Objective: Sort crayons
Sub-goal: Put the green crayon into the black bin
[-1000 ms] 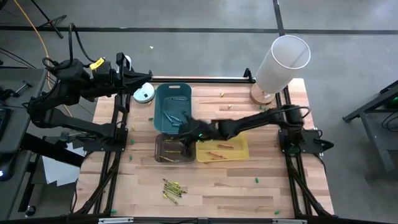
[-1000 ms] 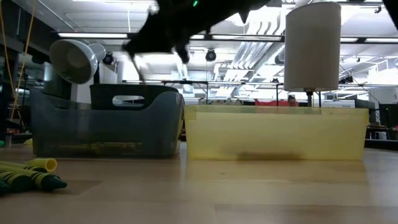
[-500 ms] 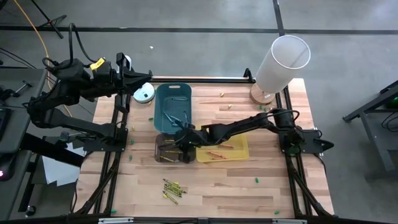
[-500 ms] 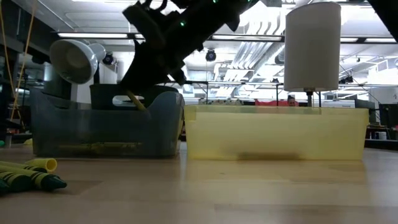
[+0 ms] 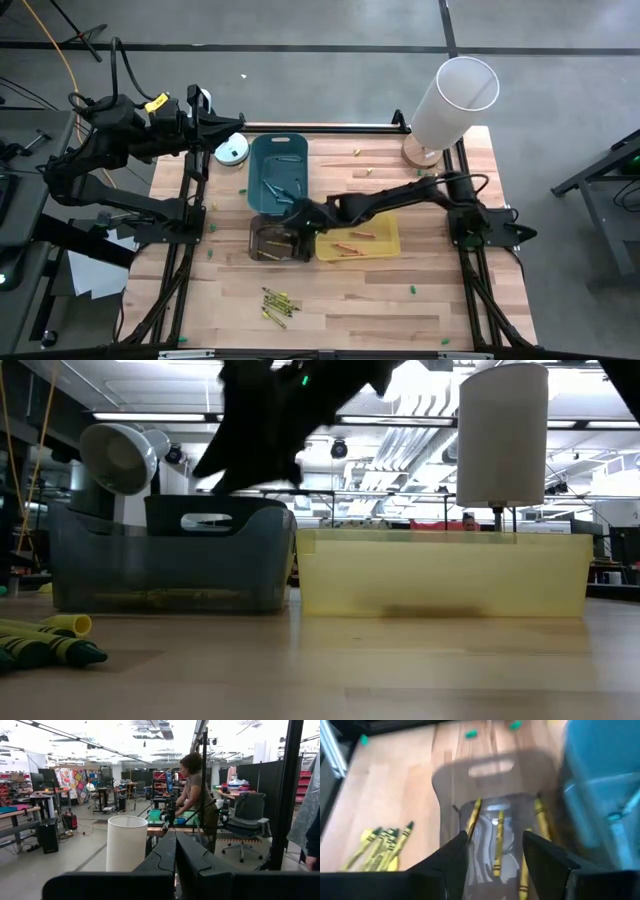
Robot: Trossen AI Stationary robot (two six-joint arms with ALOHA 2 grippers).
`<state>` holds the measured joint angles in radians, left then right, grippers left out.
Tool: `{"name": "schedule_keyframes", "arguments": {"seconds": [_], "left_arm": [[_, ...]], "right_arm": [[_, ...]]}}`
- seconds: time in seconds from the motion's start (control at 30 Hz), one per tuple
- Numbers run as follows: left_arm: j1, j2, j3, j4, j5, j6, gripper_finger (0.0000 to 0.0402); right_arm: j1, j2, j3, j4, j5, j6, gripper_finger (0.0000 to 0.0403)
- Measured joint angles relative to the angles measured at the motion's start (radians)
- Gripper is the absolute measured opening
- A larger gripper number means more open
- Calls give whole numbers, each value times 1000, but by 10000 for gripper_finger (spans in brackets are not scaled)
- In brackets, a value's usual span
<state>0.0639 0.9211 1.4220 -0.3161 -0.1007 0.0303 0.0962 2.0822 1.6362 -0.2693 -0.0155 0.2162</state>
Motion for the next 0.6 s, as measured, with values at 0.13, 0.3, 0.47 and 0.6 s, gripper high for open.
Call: {"name": "schedule_keyframes", "arguments": {"seconds": [0.13,0.3,0.47,0.6], "left_arm": [[0,0,0,0,-13,16,0],[0,1,0,-2,-23,19,0],[0,5,0,-2,-25,16,0],[0,9,0,-3,-25,20,0]], "right_arm": [[-23,-111,7,-156,-11,-90,179],[-32,-301,-94,-391,15,-145,142],[-6,-605,-472,-318,44,4,61],[39,-867,-777,-123,83,221,9]]}}
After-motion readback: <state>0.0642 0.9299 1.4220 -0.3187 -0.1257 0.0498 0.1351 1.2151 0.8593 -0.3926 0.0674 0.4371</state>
